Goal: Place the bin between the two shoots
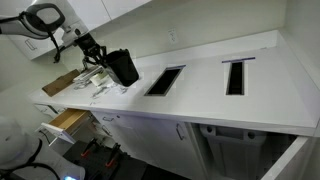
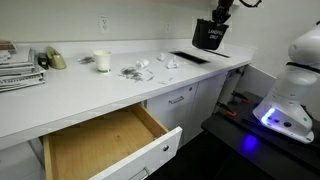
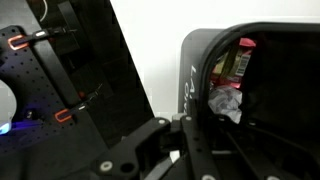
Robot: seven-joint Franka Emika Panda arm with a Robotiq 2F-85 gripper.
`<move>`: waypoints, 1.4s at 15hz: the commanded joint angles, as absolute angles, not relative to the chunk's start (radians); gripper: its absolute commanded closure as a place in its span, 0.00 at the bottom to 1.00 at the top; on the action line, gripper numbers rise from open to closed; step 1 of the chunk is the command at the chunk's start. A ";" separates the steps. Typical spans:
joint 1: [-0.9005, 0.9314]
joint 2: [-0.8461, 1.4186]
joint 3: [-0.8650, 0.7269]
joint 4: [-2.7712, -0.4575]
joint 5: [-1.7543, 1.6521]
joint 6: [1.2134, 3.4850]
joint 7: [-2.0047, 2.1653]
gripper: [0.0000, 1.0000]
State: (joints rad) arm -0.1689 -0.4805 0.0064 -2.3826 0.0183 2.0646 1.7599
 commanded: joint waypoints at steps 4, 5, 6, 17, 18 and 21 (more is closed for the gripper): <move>-0.283 -0.267 -0.040 -2.255 -0.021 2.259 1.959 0.98; -0.295 -0.231 -0.056 -2.227 -0.024 2.268 1.988 0.98; -0.308 -0.192 -0.077 -2.193 -0.030 2.277 2.014 0.98; -0.283 0.186 -0.258 -1.879 -0.095 2.300 2.284 0.98; -0.278 0.205 -0.267 -1.863 -0.099 2.294 2.294 0.98; -0.266 0.248 -0.288 -1.823 -0.097 2.267 2.297 0.98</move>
